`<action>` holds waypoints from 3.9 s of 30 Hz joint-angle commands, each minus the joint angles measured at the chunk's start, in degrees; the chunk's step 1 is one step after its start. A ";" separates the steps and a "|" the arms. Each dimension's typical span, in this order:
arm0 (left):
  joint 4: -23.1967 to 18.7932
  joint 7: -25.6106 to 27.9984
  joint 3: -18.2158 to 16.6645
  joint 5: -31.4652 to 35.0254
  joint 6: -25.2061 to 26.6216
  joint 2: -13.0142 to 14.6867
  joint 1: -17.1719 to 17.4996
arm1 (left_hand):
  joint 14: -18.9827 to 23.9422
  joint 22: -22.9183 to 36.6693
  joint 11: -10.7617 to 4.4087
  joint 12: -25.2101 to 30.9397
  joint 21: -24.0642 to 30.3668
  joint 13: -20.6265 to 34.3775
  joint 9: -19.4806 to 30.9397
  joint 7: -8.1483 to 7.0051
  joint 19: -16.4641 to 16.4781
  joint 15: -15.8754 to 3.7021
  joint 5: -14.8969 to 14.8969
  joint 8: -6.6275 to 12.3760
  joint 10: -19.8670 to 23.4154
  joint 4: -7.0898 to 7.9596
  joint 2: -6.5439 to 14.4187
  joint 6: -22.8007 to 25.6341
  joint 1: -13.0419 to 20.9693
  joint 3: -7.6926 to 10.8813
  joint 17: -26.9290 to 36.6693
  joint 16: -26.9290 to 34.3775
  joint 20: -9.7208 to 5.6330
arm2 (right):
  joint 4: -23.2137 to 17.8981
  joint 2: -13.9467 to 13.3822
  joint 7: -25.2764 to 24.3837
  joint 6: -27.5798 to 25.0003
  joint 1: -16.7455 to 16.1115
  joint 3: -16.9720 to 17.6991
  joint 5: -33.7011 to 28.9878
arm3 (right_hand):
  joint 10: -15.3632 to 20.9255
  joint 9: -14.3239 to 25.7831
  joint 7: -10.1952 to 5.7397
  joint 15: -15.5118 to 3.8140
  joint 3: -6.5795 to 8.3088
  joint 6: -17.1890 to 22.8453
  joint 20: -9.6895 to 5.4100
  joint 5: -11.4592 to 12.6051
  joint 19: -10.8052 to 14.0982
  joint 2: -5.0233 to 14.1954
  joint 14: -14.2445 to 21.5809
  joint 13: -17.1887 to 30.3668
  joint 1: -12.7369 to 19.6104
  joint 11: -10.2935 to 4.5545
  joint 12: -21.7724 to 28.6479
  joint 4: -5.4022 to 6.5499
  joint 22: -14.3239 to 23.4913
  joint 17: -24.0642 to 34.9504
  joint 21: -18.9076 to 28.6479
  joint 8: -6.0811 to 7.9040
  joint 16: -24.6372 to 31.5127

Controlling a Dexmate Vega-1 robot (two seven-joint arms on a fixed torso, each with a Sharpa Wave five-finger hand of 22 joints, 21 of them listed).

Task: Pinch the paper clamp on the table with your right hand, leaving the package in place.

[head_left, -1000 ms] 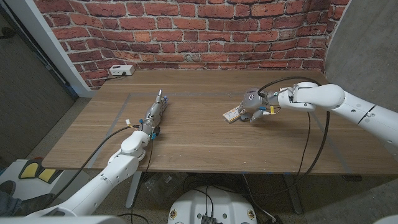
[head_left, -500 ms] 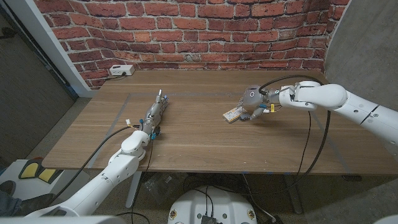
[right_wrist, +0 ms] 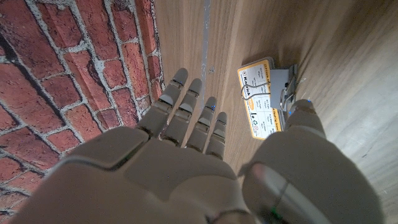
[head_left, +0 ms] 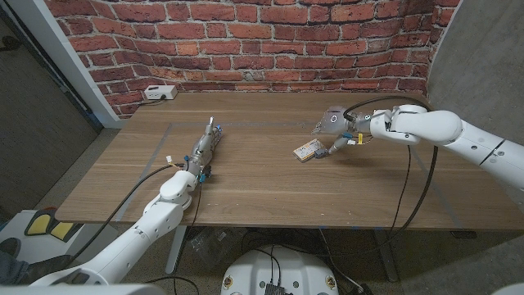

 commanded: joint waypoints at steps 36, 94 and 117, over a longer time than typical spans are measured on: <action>-6.05 1.21 -1.73 2.46 0.64 4.79 0.68 | 0.96 0.16 0.31 0.15 0.48 0.15 0.22 0.32 0.72 0.24 -0.02 0.24 1.05 -0.23 0.14 1.32 0.92 -1.25 0.19 0.17 -3.76 | -4.16 4.82 -14.89 -26.00 -16.81 12.69 23.52 | 0.41 0.35 0.49 -0.86 -2.26 3.74 0.13 0.61 -0.43 1.73 -4.28 0.28 -7.92 1.36 1.73 4.08 -0.03 0.33 -0.85 2.87 0.42; -12.67 1.77 -2.48 5.61 0.72 7.29 1.49 | 2.02 0.14 0.23 0.29 0.52 0.15 0.21 0.23 1.44 0.16 0.02 0.25 2.06 -0.31 0.37 1.91 1.31 -1.91 0.20 0.28 -2.57 | 10.60 23.29 -29.61 -7.22 -26.38 19.31 83.30 | 7.50 0.00 6.56 2.72 1.44 11.49 -1.14 -4.24 -0.24 9.49 -5.49 0.21 -6.33 7.29 4.56 3.20 -0.32 -0.27 -1.89 3.34 0.65; -13.92 3.20 -2.09 6.21 1.47 6.48 1.64 | 2.01 0.14 0.13 0.15 0.37 0.15 0.21 0.06 1.26 0.08 0.06 0.16 1.99 -0.35 0.47 1.89 1.50 -2.15 0.20 0.17 -2.29 | 16.70 25.41 -15.46 -4.34 -27.08 21.02 107.61 | 2.33 -0.39 9.65 5.44 -0.73 8.33 -0.95 -5.32 -4.27 8.87 -11.54 0.12 -12.01 12.64 2.16 4.96 -0.46 -0.20 -4.10 0.98 0.23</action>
